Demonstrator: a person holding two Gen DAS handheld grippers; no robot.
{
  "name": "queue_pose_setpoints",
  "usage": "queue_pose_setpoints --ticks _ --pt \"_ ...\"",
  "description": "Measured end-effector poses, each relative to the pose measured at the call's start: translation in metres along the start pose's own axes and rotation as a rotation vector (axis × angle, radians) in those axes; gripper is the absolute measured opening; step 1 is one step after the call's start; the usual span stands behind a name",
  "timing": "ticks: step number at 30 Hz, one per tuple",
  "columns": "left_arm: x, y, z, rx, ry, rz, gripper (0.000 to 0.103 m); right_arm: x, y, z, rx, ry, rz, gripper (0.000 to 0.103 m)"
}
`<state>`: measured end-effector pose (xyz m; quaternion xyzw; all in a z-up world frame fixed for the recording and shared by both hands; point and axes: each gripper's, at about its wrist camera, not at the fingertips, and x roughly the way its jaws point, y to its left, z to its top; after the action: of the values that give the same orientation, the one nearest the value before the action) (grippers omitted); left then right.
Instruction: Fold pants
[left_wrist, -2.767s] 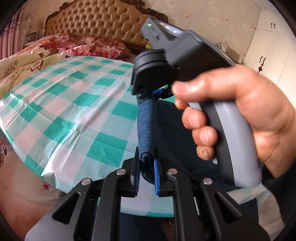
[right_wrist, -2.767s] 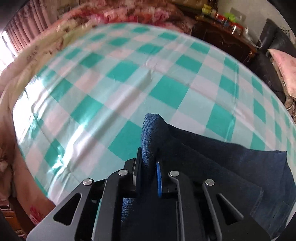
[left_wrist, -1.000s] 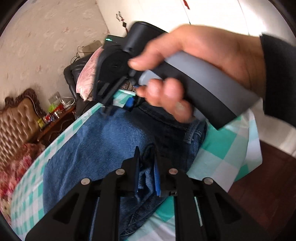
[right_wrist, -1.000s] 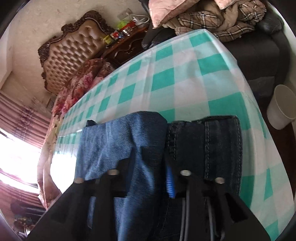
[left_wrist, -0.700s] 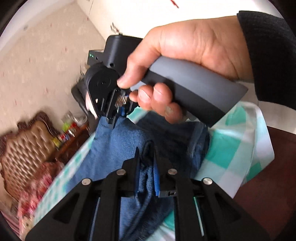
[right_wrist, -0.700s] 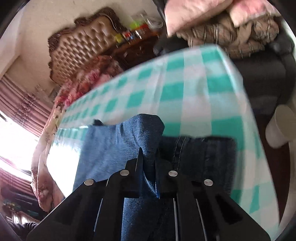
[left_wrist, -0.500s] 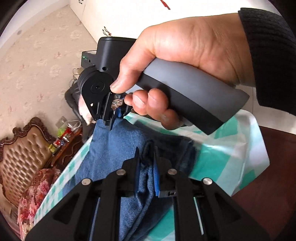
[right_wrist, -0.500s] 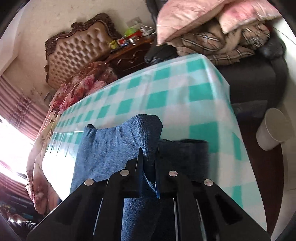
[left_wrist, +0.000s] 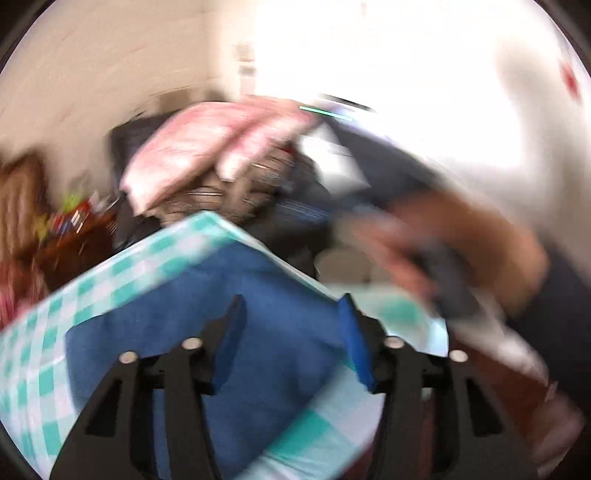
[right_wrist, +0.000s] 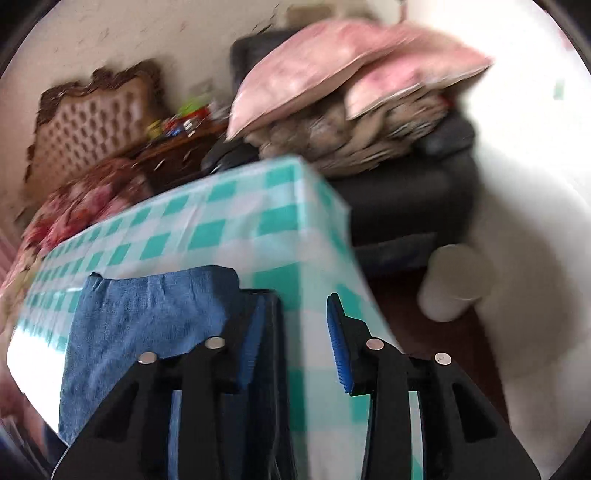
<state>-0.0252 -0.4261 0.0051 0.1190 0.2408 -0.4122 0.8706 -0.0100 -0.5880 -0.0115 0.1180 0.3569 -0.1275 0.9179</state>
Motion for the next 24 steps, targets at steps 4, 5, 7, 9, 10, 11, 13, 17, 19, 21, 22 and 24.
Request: queue_pose_setpoints --ticks 4,5,7,9,10,11,13,17,19,21,22,24 --pt "0.082 0.083 0.041 -0.122 0.110 -0.130 0.020 -0.019 0.042 -0.041 0.037 0.005 -0.014 0.032" --pt "0.105 0.089 0.045 -0.121 0.161 -0.186 0.020 -0.014 0.050 -0.046 0.014 0.007 -0.044 0.031" --pt "0.157 0.093 0.048 -0.099 0.263 -0.209 0.019 0.004 0.061 -0.060 -0.001 0.060 -0.100 0.030" --pt "0.193 0.096 0.043 -0.081 0.334 -0.144 0.014 0.022 0.060 -0.071 0.016 0.115 -0.138 0.024" --pt "0.200 0.098 0.039 -0.099 0.328 -0.155 0.014 0.029 0.058 -0.075 0.018 0.127 -0.147 0.025" --pt "0.210 0.102 0.041 -0.110 0.349 -0.130 0.014 0.030 0.058 -0.078 0.017 0.120 -0.151 0.025" --pt "0.216 0.107 0.037 -0.110 0.361 -0.093 0.014 0.032 0.059 -0.078 0.008 0.121 -0.163 0.025" --pt "0.177 0.114 0.052 -0.168 0.266 -0.107 0.016 0.035 0.058 -0.077 0.012 0.127 -0.161 0.025" --pt "0.152 0.110 0.050 -0.168 0.226 -0.126 0.021 0.037 0.059 -0.077 0.004 0.125 -0.170 0.025" --pt "0.142 0.104 0.043 -0.152 0.239 -0.146 0.023 0.037 0.059 -0.077 0.004 0.124 -0.173 0.025" --pt "0.143 0.101 0.034 -0.154 0.268 -0.158 0.023 0.036 0.059 -0.078 0.005 0.123 -0.173 0.025" --pt "0.151 0.095 0.018 -0.144 0.322 -0.153 0.023 0.036 0.060 -0.079 0.006 0.123 -0.176 0.025"
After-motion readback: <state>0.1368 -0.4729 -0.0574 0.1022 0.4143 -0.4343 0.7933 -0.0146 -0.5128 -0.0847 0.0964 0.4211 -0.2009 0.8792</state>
